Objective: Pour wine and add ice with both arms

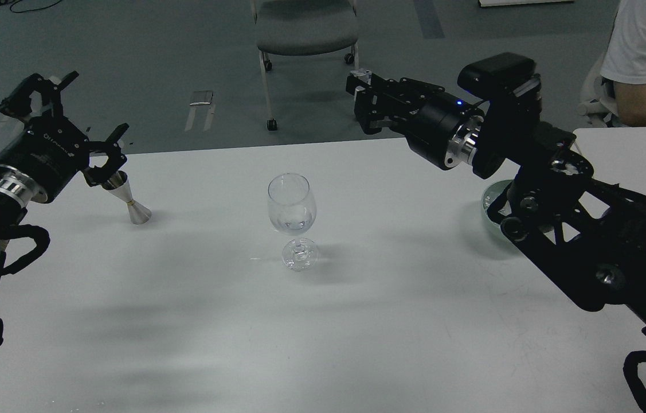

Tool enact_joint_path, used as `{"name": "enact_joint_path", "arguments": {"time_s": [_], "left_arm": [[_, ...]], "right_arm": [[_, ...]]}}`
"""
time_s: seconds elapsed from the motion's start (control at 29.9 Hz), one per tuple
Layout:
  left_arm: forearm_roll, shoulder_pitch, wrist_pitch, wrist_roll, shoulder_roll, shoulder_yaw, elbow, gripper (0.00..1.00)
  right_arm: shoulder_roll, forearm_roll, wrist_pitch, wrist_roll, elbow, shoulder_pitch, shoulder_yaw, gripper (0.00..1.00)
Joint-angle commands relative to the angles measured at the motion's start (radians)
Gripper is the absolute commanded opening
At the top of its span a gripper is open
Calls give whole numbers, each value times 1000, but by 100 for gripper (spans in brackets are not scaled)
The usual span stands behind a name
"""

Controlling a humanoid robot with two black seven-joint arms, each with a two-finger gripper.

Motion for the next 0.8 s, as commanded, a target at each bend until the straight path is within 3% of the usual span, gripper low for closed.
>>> {"name": "enact_joint_path", "arguments": {"time_s": [0.0,0.77], "left_arm": [[0,0,0,0,-3,0,0,98],[0,2,-1,-2,-7,-10,2,98]], "right_arm": [[44,1,0,0,-1,2,-66,17],[87,2,3,3,-25,0,-192,20]]}}
